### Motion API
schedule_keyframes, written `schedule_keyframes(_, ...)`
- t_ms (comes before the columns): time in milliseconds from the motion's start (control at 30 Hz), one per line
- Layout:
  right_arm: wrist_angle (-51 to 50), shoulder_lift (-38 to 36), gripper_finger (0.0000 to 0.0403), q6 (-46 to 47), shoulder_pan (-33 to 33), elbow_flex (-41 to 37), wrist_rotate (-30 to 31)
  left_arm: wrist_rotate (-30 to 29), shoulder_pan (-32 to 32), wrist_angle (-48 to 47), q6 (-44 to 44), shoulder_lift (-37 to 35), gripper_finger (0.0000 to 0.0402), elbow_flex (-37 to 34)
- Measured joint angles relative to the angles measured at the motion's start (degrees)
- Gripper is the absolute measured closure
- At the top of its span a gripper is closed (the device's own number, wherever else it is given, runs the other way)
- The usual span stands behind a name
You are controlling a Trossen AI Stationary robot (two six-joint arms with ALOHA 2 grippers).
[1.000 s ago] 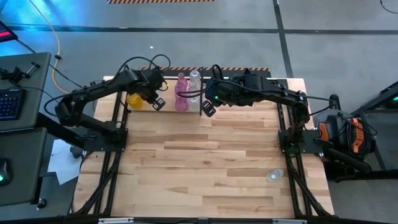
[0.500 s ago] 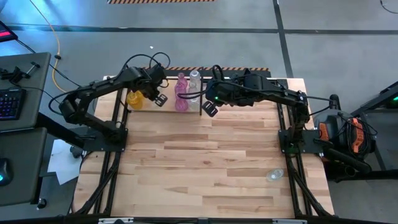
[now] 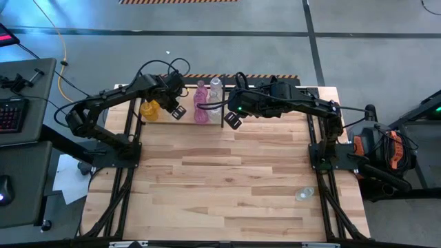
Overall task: Sort vases onto shelf
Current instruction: Put the transparent vase on the shelf aligned with the left transparent vase
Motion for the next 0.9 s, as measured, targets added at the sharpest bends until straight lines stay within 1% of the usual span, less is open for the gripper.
schedule_keyframes(267, 0.04, 0.0, 0.0359, 0.63, 0.0, 0.02, 0.0, -2.2, 0.0, -0.21, 3.27, -0.04, 0.033, 0.0)
schedule_keyframes(467, 0.06, 0.0, 0.0359, 0.63, 0.0, 0.02, 0.0, -0.84, -0.76, -0.37, 3.41, -2.08, 0.0321, 0.02)
schedule_keyframes(633, 0.07, 0.0, 0.0359, 0.63, 0.0, 0.02, 0.0, 0.2, -2.66, -1.99, 2.67, -7.57, 0.0319, 0.04)
schedule_keyframes(800, 0.07, 0.0, 0.0359, 0.61, 0.0, 0.02, 0.27, 5.29, -3.9, -1.67, 0.22, -14.31, 0.0319, 0.04)
schedule_keyframes(900, 0.09, 0.0, 0.0359, 1.29, 0.0, 0.02, 2.34, 3.68, -5.2, 2.5, -5.09, -17.51, 0.0324, 0.04)
